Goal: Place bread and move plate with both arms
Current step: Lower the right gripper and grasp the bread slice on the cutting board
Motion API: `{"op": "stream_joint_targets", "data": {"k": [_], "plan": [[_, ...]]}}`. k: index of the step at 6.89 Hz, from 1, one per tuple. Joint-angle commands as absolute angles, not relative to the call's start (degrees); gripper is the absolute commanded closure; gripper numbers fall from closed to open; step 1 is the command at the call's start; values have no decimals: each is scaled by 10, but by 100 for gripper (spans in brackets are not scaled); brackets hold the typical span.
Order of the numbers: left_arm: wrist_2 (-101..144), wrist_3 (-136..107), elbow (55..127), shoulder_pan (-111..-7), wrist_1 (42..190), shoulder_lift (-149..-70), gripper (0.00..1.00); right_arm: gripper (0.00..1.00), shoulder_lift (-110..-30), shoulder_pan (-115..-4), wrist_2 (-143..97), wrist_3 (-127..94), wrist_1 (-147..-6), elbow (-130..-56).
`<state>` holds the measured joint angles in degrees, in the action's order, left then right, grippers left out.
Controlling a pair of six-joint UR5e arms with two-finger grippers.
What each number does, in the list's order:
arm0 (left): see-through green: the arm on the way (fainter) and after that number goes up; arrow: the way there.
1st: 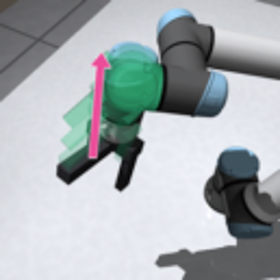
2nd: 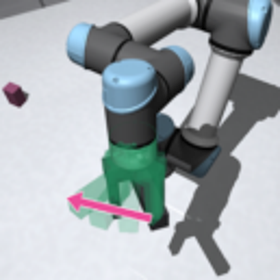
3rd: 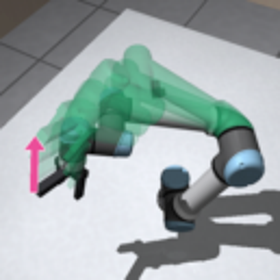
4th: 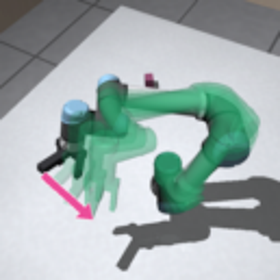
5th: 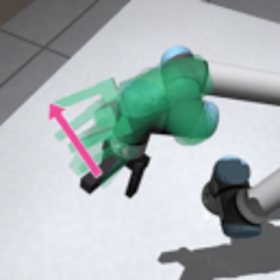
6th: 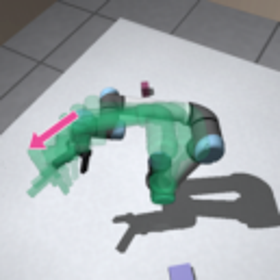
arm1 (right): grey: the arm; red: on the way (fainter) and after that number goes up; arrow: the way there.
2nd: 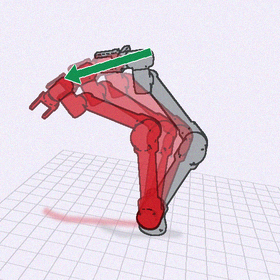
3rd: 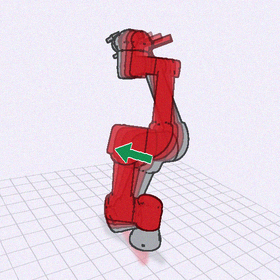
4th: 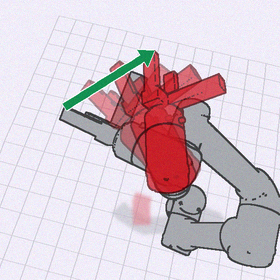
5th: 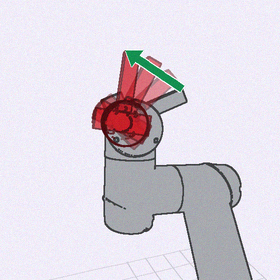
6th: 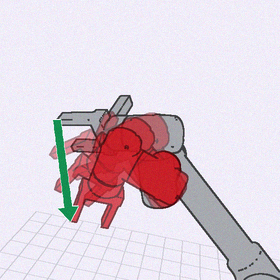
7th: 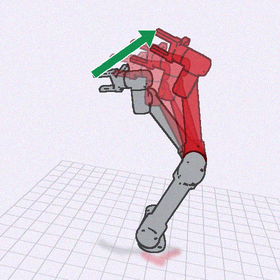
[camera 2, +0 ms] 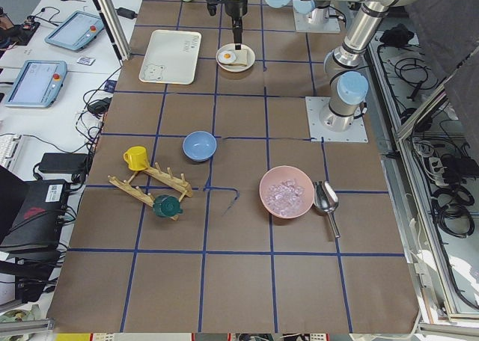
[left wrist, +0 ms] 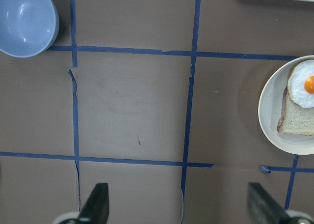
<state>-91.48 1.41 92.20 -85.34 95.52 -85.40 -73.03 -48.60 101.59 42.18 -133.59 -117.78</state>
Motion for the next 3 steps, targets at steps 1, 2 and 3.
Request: {"op": "stream_joint_targets", "data": {"k": [1, 2, 3], "plan": [[-915, 14, 922, -853, 955, -854, 0, 81, -729, -485, 1017, 422, -1336, -1178], [-914, 14, 922, -853, 955, -854, 0, 93, -729, -486, 1017, 421, -1336, -1179], [-914, 14, 922, -853, 955, -853, 0, 100, -729, -486, 1018, 419, -1336, -1179]]}}
